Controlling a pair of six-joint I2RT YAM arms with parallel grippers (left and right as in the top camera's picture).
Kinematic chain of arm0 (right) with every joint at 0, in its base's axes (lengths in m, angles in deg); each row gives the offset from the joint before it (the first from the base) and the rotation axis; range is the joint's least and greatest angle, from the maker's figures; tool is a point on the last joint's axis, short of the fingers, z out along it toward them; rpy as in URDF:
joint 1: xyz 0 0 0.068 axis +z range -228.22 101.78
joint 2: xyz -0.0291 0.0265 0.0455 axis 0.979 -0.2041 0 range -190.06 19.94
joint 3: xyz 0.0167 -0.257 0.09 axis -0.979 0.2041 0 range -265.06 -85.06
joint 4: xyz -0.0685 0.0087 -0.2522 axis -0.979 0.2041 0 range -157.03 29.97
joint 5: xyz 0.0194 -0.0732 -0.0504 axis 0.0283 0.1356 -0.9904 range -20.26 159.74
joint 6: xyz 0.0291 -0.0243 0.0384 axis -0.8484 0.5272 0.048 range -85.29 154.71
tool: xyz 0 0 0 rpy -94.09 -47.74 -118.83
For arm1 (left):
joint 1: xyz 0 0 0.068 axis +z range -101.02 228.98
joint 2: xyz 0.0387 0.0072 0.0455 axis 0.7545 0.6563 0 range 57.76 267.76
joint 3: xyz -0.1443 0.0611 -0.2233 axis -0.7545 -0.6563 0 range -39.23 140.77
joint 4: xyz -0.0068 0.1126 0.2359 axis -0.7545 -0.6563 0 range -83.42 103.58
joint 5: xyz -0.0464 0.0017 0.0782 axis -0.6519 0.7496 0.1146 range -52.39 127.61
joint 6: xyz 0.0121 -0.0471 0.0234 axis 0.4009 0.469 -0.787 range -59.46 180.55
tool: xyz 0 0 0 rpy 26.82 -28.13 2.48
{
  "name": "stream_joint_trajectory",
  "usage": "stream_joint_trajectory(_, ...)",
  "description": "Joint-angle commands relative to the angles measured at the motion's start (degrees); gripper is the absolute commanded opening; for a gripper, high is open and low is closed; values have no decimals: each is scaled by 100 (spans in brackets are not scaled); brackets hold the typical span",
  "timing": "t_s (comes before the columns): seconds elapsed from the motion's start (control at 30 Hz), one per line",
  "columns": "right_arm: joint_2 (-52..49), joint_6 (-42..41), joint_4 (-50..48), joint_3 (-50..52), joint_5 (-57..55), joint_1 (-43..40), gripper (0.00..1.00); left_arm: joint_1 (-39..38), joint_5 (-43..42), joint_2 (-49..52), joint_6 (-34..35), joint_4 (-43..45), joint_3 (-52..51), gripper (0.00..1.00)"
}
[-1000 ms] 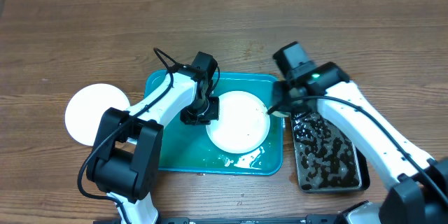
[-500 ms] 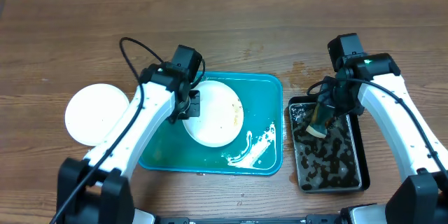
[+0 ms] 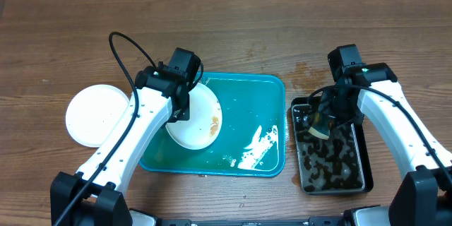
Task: Clean dirty plates on tray and stack at the side
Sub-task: 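Return the sponge to the basin with the right gripper, then tilt the white plate up with the left gripper and rinse it in the tray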
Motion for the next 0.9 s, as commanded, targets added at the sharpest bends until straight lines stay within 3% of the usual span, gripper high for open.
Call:
stream_joint_trajectory(0.0, 79, 13, -184, 203, 170, 4, 25, 13, 529, -155, 219, -74, 428, 4)
stream_joint_trajectory(0.23, 79, 15, -763, 605, 144, 4, 25, -79, 824, -155, 214, -201, 621, 4)
stream_joint_trajectory(0.67, 74, -70, -1453, 1075, -7, 4, 26, -863, 2404, -153, 229, -409, 621, 4)
stream_joint_trajectory(0.87, 72, -70, -1451, 1097, -4, 4, 27, -1427, 3165, -153, -138, -345, 619, 4)
